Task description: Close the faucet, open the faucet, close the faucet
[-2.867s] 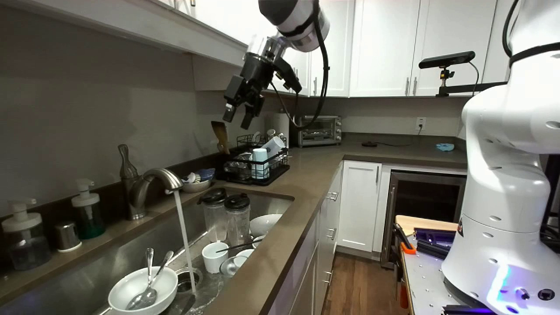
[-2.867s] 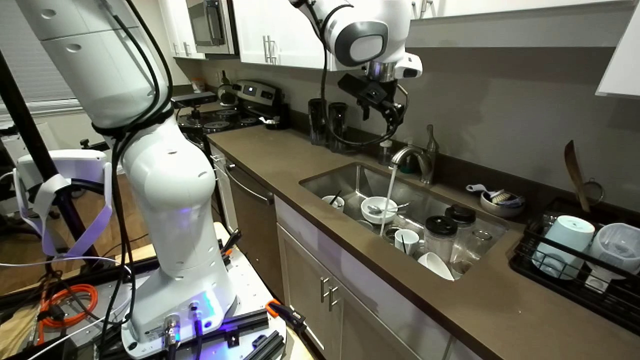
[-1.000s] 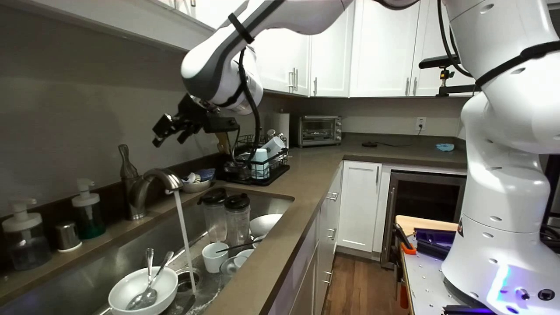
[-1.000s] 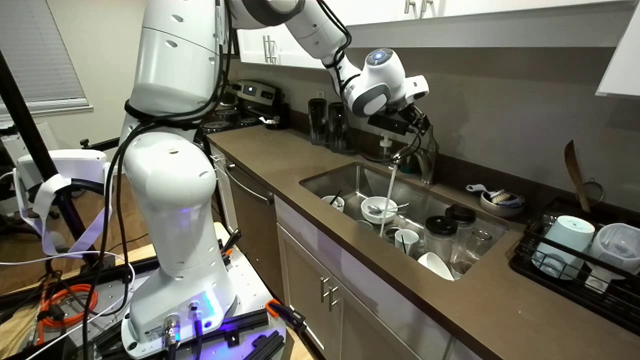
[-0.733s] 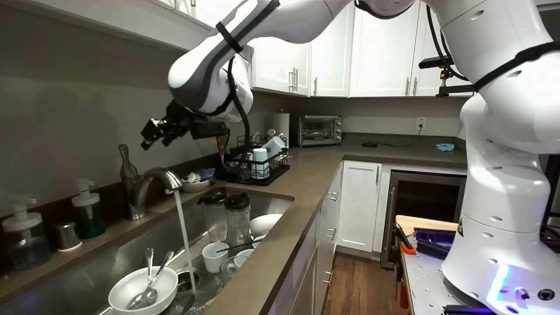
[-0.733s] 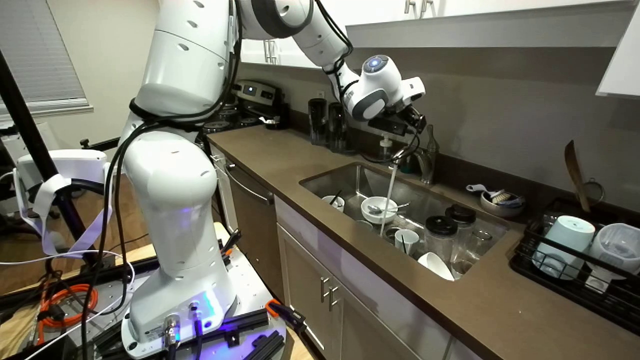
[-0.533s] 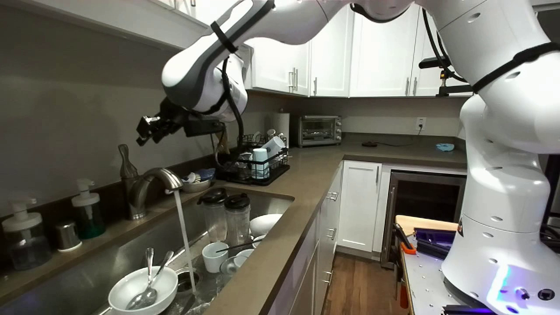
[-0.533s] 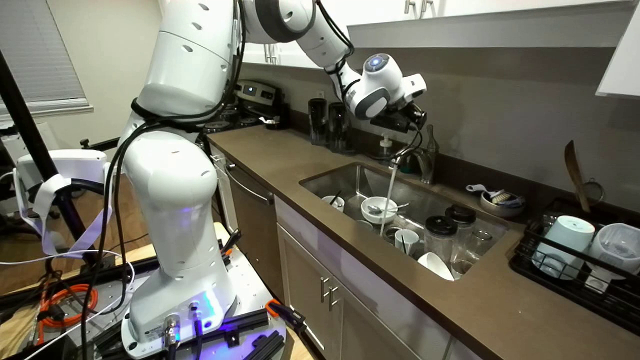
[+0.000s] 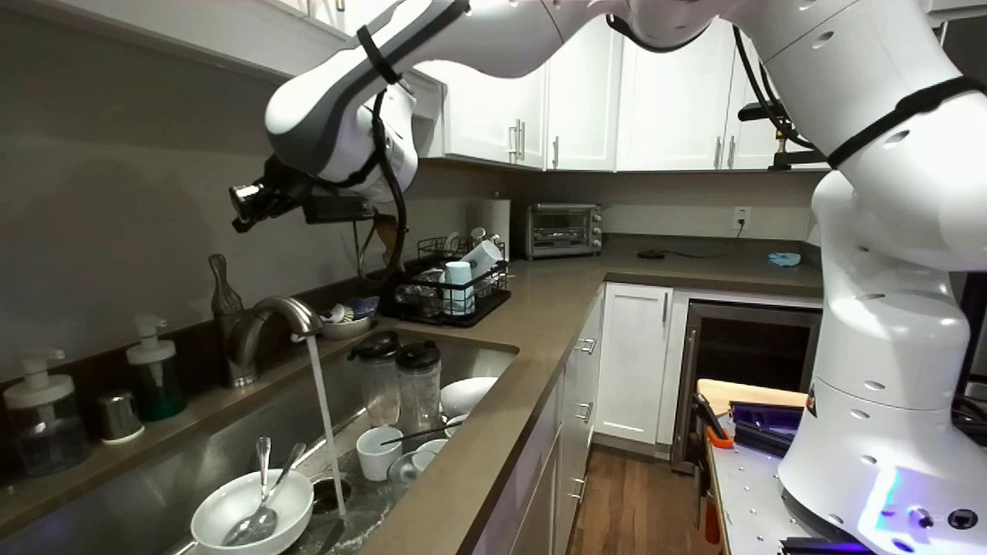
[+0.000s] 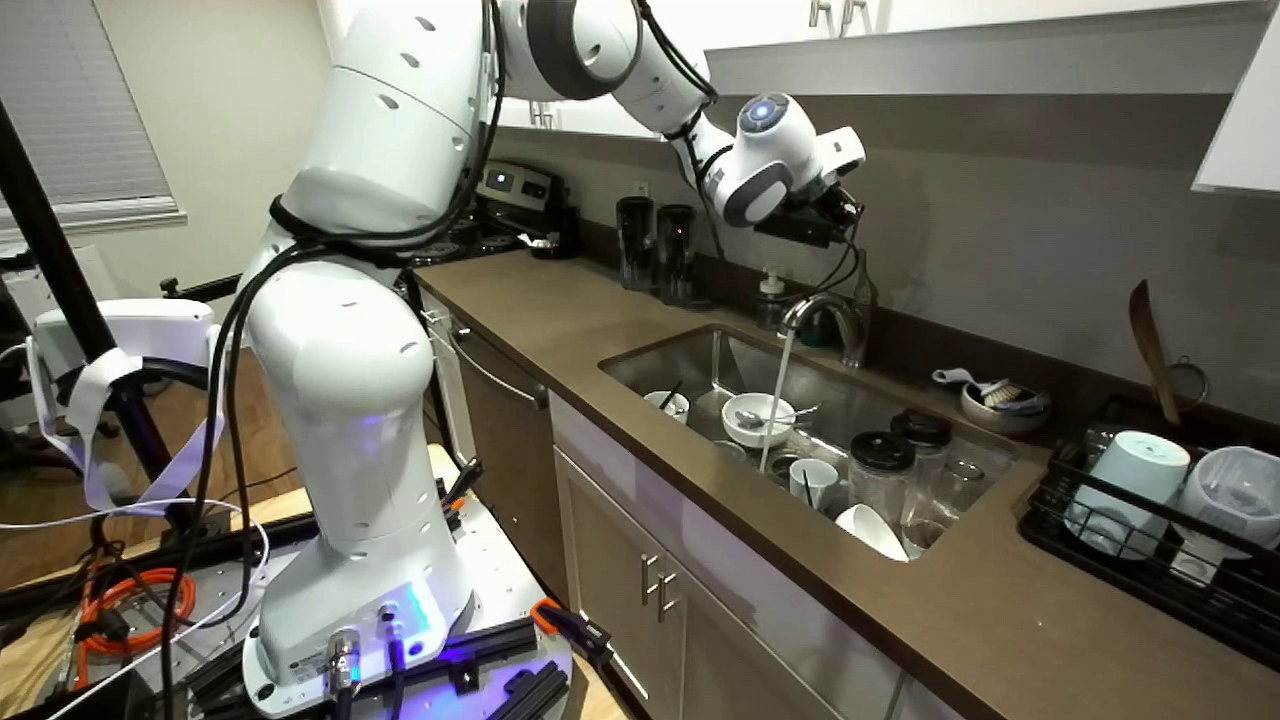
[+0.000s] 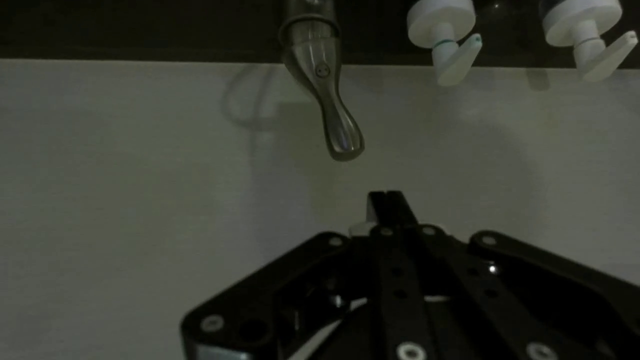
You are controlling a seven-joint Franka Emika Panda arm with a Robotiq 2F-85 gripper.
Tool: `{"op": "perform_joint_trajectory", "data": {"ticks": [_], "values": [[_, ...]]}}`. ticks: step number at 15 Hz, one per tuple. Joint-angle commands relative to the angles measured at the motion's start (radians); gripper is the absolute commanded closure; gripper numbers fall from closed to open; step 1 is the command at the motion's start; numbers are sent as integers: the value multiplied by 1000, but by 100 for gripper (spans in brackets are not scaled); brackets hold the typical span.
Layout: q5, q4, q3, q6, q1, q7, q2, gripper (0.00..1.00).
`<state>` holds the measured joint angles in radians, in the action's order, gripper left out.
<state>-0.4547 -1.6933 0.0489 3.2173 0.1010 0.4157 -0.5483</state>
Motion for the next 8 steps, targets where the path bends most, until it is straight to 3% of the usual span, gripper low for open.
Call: {"op": "perform_joint_trajectory", "data": {"ticks": [1, 4, 8], "values": [[0, 97, 62, 46, -45, 13, -80, 100], [6, 150, 98, 94, -67, 12, -129, 100], [17, 214, 95, 125, -58, 7, -183, 100]]}}
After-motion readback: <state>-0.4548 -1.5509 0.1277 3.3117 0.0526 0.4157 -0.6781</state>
